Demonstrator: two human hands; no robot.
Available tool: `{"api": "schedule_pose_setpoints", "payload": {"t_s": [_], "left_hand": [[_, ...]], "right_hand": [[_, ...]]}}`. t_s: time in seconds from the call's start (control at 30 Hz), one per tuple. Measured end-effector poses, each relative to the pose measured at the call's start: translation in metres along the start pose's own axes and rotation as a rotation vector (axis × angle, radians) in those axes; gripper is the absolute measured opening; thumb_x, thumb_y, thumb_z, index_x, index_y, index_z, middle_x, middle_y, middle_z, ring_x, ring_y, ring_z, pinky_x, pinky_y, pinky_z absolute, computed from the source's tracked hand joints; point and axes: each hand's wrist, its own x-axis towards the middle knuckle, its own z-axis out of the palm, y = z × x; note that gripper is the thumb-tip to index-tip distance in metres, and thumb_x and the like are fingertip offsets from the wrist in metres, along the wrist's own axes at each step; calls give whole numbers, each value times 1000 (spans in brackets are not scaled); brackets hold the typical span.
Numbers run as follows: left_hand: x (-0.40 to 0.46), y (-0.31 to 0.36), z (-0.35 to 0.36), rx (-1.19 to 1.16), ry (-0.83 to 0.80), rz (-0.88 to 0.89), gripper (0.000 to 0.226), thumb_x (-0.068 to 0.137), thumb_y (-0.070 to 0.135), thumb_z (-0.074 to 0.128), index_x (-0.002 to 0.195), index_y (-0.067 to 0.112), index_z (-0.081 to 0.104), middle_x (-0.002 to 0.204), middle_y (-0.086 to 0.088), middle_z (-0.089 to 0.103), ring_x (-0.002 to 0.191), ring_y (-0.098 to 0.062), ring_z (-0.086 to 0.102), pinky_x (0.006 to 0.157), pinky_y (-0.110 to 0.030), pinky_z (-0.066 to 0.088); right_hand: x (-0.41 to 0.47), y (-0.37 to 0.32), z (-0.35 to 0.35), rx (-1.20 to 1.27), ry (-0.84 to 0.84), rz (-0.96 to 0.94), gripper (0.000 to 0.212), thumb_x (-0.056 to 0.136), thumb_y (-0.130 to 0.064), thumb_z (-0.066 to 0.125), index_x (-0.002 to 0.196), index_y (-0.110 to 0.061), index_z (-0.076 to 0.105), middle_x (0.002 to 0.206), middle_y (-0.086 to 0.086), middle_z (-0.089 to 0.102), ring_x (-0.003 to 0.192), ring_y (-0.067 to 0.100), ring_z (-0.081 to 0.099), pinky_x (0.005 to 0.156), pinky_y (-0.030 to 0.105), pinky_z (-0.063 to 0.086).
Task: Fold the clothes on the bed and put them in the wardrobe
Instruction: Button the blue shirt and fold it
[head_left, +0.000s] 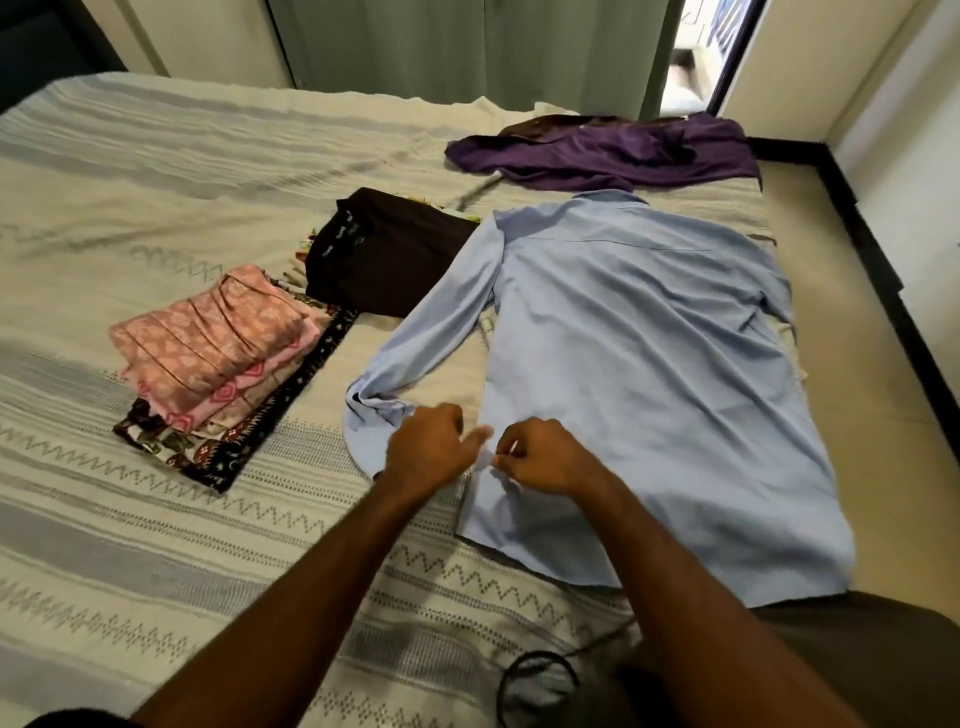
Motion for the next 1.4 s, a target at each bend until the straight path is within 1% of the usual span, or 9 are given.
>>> {"api": "schedule_pose_setpoints", "payload": {"t_s": [0.13, 0.33, 0.43, 0.57, 0.7, 0.9, 1.07, 1.23, 1.4], "left_hand": [[-25, 2, 29, -106, -140, -123, 32, 88, 49, 68, 93, 18, 60, 96, -9, 68, 92, -31, 65, 72, -35, 48], [-27, -4, 39, -865, -43, -346, 26, 91, 27, 62, 74, 9, 59, 77, -16, 62, 78, -30, 60, 70, -38, 45], [-37, -7, 46, -1144, -249, -420, 28, 95, 27, 69, 96, 0, 69, 94, -17, 74, 88, -34, 71, 80, -47, 57], [-47, -8, 48, -971, -247, -346, 30, 83, 10, 79, 105, -7, 70, 98, -25, 74, 84, -37, 73, 75, -43, 57], [-58, 9, 44, -959, -102, -374, 17, 98, 13, 64, 101, -4, 64, 80, -17, 64, 65, -27, 60, 64, -33, 49], [-75, 10, 38, -1120, -235, -477, 17, 92, 24, 72, 93, 8, 69, 73, -9, 73, 55, -24, 69, 45, -29, 53], [-70, 3, 39, -1226, -187, -483, 18, 97, 24, 65, 83, 12, 62, 71, -9, 64, 52, -20, 63, 54, -32, 51], [-72, 0, 42, -1175, -302, -483, 17, 93, 15, 69, 101, 0, 66, 90, -16, 75, 68, -25, 75, 53, -36, 61], [-68, 0, 40, -1103, -133, -464, 13, 95, 24, 69, 93, 11, 64, 91, -18, 64, 68, -27, 59, 61, -36, 45]], "right_hand": [[-16, 6, -9, 260, 18, -125, 27, 85, -5, 71, 110, -15, 75, 108, 1, 75, 97, 10, 70, 92, 24, 54], [-100, 105, -65, 256, 964, 434, 30, 82, -12, 64, 111, -20, 63, 115, 4, 65, 103, 26, 62, 92, 42, 50], [-152, 166, -91, 211, 751, 825, 51, 87, -39, 70, 129, -16, 51, 134, 14, 55, 122, 38, 53, 101, 49, 43], [-180, 198, -90, 338, 340, 890, 72, 76, -60, 79, 118, -6, 56, 119, 18, 58, 107, 33, 58, 82, 37, 46], [-193, 212, -85, 416, 223, 900, 124, 56, -73, 83, 148, -2, 39, 148, 15, 45, 128, 39, 50, 95, 45, 48], [-209, 221, -88, 690, 215, 911, 66, 68, -44, 91, 113, -8, 60, 99, 8, 63, 79, 23, 55, 70, 37, 51], [-226, 237, -91, 848, 483, 710, 27, 78, -30, 85, 88, -14, 66, 109, 5, 68, 109, 28, 61, 85, 41, 48], [-216, 226, -91, 976, 434, 702, 33, 78, -27, 86, 96, -10, 63, 105, 10, 70, 91, 28, 67, 70, 36, 53], [-208, 222, -87, 870, 462, 746, 50, 81, -30, 84, 118, -2, 64, 101, 12, 70, 84, 28, 64, 60, 32, 47]]}}
